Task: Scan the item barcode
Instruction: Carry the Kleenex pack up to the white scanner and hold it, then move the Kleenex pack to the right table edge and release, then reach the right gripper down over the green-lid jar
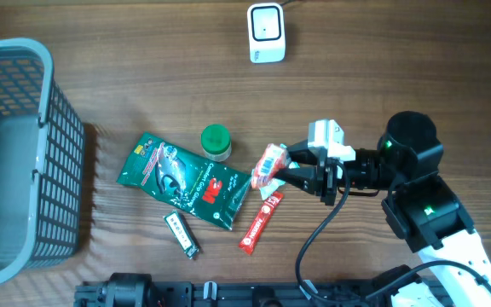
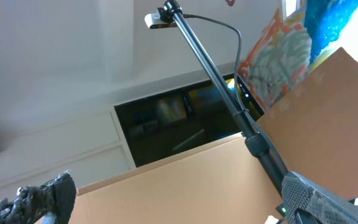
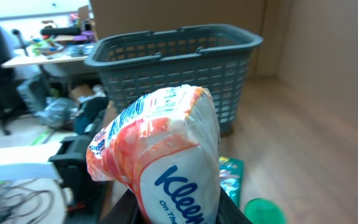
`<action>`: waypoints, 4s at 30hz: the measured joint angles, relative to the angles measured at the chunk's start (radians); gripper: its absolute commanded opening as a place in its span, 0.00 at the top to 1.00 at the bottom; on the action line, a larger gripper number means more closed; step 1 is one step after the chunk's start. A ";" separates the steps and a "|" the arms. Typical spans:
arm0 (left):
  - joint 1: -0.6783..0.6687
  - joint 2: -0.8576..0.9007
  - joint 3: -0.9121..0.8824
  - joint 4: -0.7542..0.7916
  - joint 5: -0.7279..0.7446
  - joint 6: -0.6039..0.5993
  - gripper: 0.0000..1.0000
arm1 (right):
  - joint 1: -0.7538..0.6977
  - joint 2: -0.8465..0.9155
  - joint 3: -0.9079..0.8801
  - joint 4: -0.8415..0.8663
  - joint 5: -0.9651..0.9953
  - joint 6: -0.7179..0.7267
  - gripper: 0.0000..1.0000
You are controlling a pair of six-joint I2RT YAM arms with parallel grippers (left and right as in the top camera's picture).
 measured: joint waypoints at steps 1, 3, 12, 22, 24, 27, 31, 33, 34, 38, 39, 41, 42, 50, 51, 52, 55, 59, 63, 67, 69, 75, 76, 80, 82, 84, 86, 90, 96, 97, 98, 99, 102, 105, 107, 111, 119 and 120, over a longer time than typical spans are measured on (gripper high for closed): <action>0.000 0.000 0.000 0.000 0.000 0.000 0.00 | 0.000 0.001 0.000 -0.026 -0.011 0.000 0.96; 0.000 0.000 0.000 0.000 0.000 0.000 0.00 | 0.000 0.002 0.000 -0.056 -0.018 0.000 0.96; 0.000 -0.009 0.000 0.002 -0.149 0.000 0.00 | 0.000 0.058 0.000 -0.099 0.171 0.084 0.96; 0.000 -0.022 -0.474 0.375 -0.592 0.000 0.00 | 0.000 0.202 0.000 -0.023 0.709 0.043 0.96; 0.000 -0.022 -0.614 0.451 -0.631 0.000 0.00 | 0.000 0.220 0.000 0.030 0.833 0.009 0.96; 0.000 -0.019 -0.761 0.486 -0.661 0.000 0.00 | 0.000 0.270 0.002 0.174 1.012 -0.070 0.96; 0.000 -0.018 -0.819 0.468 -0.674 0.000 0.00 | 0.002 0.389 0.001 0.368 1.194 -0.229 0.96; 0.000 -0.019 -0.819 0.431 -0.677 0.000 0.00 | 0.014 0.503 0.019 0.566 1.328 -0.397 0.96; 0.000 -0.019 -0.821 0.408 -0.677 0.000 0.00 | 0.021 0.552 0.027 0.608 1.380 -0.478 0.96; 0.000 -0.019 -0.822 0.344 -0.680 0.000 0.00 | 0.043 0.801 0.143 0.771 1.555 -0.879 0.96; 0.000 -0.019 -0.822 0.330 -0.680 0.000 0.00 | 0.045 0.862 0.186 0.808 1.585 -0.968 0.96; 0.000 -0.019 -0.822 0.310 -0.680 0.000 0.00 | 0.045 0.963 0.274 0.869 1.624 -1.110 0.96; 0.000 -0.019 -0.822 0.297 -0.680 0.000 0.00 | 0.045 1.011 0.325 0.891 1.640 -1.174 0.96; 0.000 -0.019 -0.822 0.116 -0.680 0.000 0.00 | 0.045 1.232 0.549 0.909 1.604 -1.600 0.96; 0.000 -0.019 -0.822 0.063 -0.680 0.000 0.00 | 0.045 1.250 0.550 0.908 1.592 -1.641 0.96; 0.000 -0.019 -0.822 0.013 -0.681 0.001 0.00 | 0.045 1.266 0.550 0.905 1.581 -1.670 0.96; 0.000 -0.018 -0.822 -0.221 -0.681 0.001 0.00 | 0.045 1.299 0.550 0.897 1.556 -1.736 0.96; 0.000 -0.018 -0.824 -0.567 -0.680 0.002 0.00 | 0.049 1.307 0.550 0.903 1.549 -1.787 0.96; 0.000 -0.019 -0.826 -0.683 -0.695 0.012 0.00 | 0.051 1.307 0.550 0.930 1.549 -1.826 0.96; 0.000 -0.018 -0.826 -0.684 -0.700 0.012 0.00 | 0.051 1.307 0.550 0.929 1.558 -1.780 0.96; 0.000 -0.018 -0.826 -0.684 -0.702 0.012 0.00 | 0.048 1.298 0.550 0.880 1.574 -1.709 0.96; 0.000 -0.018 -0.826 -0.684 -0.702 0.017 0.00 | -0.100 1.185 0.559 0.562 1.674 -1.348 0.96; 0.000 -0.018 -0.826 -0.684 -0.702 0.019 0.00 | -0.146 1.162 0.562 0.505 1.684 -1.270 0.96; 0.000 -0.019 -0.826 -0.684 -0.702 0.019 0.00 | -0.380 1.108 0.575 0.248 1.686 -0.862 0.96; 0.000 -0.019 -0.826 -0.684 -0.702 0.019 0.00 | -0.486 1.107 0.578 0.116 1.635 -0.657 0.96; 0.000 -0.019 -0.826 -0.684 -0.702 0.019 0.00 | -0.605 1.107 0.572 0.039 1.541 -0.411 0.96; 0.000 -0.019 -0.826 -0.684 -0.702 0.019 0.00 | -0.701 1.107 0.572 0.039 1.484 -0.230 0.96; 0.000 -0.019 -0.826 -0.684 -0.703 0.019 0.00 | -0.883 1.110 0.572 0.024 1.380 0.113 0.95; 0.000 -0.019 -0.826 -0.684 -0.702 0.019 0.00 | -1.054 1.175 0.568 0.003 1.260 0.334 0.00; 0.000 -0.019 -0.826 -0.684 -0.702 0.019 0.00 | -1.059 1.174 0.570 -0.003 1.222 0.348 0.00; 0.000 -0.019 -0.826 -0.684 -0.702 0.019 0.00 | -1.059 1.170 0.576 -0.016 1.177 0.362 0.00; 0.000 -0.019 -0.826 -0.684 -0.703 0.019 0.00 | -1.058 1.163 0.583 -0.036 1.115 0.377 0.00; 0.000 -0.019 -0.826 -0.684 -0.702 0.019 0.00 | -1.034 1.069 0.595 -0.091 0.884 0.428 0.00; 0.000 -0.019 -0.826 -0.684 -0.702 0.019 0.00 | -0.966 0.877 0.616 -0.204 0.709 0.519 0.00; 0.000 -0.019 -0.826 -0.684 -0.703 0.019 0.00 | -0.877 0.748 0.636 -0.304 0.627 0.579 0.00; 0.000 -0.019 -0.826 -0.685 -0.702 0.019 0.00 | -0.558 0.628 0.658 -0.477 0.464 0.535 0.00; 0.000 -0.019 -0.826 -0.684 -0.702 0.019 0.00 | 0.071 0.745 0.631 -0.565 0.541 0.163 0.00; 0.000 -0.019 -0.826 -0.684 -0.702 0.019 0.00 | 0.116 0.760 0.631 -0.555 0.566 0.137 0.00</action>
